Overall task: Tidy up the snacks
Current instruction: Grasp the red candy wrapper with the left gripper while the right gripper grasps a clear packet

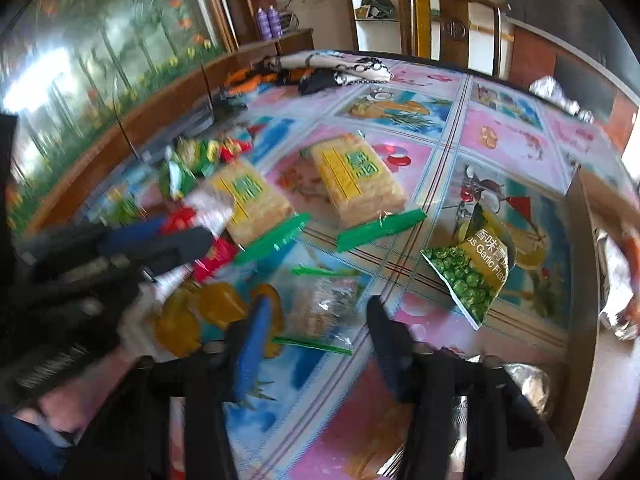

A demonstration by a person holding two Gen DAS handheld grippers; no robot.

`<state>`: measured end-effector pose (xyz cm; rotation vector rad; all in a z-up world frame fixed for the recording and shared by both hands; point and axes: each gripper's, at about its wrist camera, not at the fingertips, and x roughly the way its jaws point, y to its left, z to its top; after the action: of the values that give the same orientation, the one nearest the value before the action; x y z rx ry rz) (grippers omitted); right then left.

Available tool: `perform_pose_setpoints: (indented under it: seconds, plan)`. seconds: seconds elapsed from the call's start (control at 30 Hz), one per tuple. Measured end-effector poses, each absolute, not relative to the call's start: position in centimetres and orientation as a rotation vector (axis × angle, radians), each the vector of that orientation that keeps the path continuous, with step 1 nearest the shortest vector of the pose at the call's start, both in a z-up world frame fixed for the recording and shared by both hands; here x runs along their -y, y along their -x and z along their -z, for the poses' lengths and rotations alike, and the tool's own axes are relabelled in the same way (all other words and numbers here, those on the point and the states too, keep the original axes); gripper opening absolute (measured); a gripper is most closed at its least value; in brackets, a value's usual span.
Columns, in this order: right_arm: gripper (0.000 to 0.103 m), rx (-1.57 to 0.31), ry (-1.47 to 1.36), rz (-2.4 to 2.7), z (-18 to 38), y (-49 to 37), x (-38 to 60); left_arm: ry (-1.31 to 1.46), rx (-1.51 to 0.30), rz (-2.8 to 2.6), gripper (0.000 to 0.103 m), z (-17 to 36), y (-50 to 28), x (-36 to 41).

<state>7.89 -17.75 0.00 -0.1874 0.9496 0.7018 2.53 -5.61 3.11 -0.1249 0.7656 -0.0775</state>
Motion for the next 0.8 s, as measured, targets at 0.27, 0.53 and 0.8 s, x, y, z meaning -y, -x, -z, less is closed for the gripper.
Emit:
perform_pose_setpoints:
  seconds: [0.27, 0.53, 0.8]
  plan:
    - [0.032, -0.901, 0.146, -0.705, -0.7, -7.9, 19.2, 0.109, -0.762, 0.085, 0.021, -3.1, -2.4, 6.1]
    - [0.032, -0.819, 0.051, -0.648, -3.0, -8.8, 21.9, 0.112, -0.731, 0.07, 0.021, -3.9, -4.3, 8.4]
    - [0.032, -0.797, -0.038, -0.561, -4.0, -10.8, 26.1, 0.108, -0.711, 0.028, 0.021, -4.3, -7.4, 11.7]
